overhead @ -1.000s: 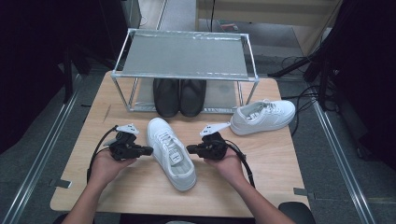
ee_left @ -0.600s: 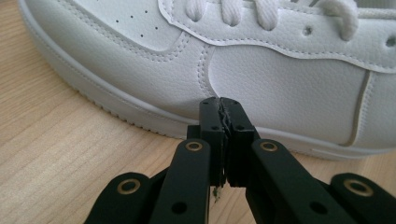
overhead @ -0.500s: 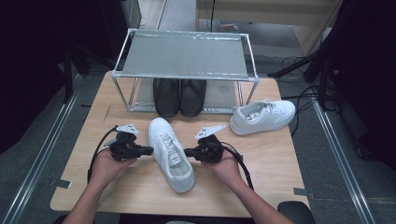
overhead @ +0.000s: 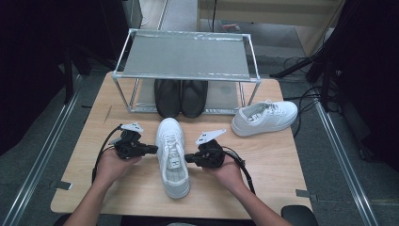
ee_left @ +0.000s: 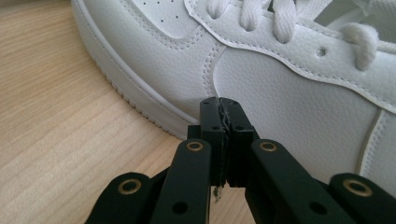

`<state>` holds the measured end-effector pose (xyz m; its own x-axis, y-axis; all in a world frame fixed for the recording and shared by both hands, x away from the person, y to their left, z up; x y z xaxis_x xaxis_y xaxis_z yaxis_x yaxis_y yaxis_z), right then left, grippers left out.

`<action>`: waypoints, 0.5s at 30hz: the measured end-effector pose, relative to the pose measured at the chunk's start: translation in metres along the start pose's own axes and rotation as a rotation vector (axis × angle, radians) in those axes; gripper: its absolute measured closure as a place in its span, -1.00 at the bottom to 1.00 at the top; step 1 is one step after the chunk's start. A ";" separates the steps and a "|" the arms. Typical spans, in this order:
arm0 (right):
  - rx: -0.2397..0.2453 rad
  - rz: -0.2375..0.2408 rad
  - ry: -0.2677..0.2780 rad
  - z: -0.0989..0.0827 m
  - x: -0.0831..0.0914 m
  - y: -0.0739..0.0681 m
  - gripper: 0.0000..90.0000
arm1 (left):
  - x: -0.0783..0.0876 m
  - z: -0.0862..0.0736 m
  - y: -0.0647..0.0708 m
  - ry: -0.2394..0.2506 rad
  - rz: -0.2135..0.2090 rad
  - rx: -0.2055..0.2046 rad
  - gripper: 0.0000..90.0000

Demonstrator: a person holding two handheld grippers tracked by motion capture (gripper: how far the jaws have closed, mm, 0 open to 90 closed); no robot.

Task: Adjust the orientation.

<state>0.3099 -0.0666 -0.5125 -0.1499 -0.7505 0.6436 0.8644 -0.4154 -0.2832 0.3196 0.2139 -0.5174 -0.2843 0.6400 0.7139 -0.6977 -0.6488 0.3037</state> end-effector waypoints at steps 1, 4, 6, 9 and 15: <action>-0.003 -0.002 -0.001 0.000 0.000 0.000 1.00 | -0.001 0.001 0.000 0.000 -0.001 -0.004 0.98; 0.001 -0.008 0.000 -0.001 0.001 -0.001 1.00 | -0.004 0.005 -0.001 0.003 0.002 -0.001 0.99; -0.002 -0.012 0.000 -0.002 0.002 -0.001 1.00 | -0.007 0.008 -0.002 0.006 -0.001 -0.005 0.99; -0.004 -0.009 0.004 -0.003 0.003 -0.001 1.00 | -0.010 0.011 -0.004 0.025 -0.016 0.011 0.99; -0.006 -0.016 0.006 -0.004 0.005 0.000 1.00 | -0.009 0.014 -0.007 0.010 -0.011 0.008 0.91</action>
<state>0.3072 -0.0731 -0.5122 -0.1666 -0.7466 0.6441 0.8590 -0.4306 -0.2770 0.3361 0.2069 -0.5172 -0.2835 0.6508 0.7043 -0.6954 -0.6452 0.3163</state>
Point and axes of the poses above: each handheld gripper's, and its own axes: x roughly backward along the jaws, z roughly out of its top, y roughly to its right, the point moved 1 cm from there along -x, roughly forward along the jaws, and after that the axes turned 2 degrees about -x, right-handed, at the moved point
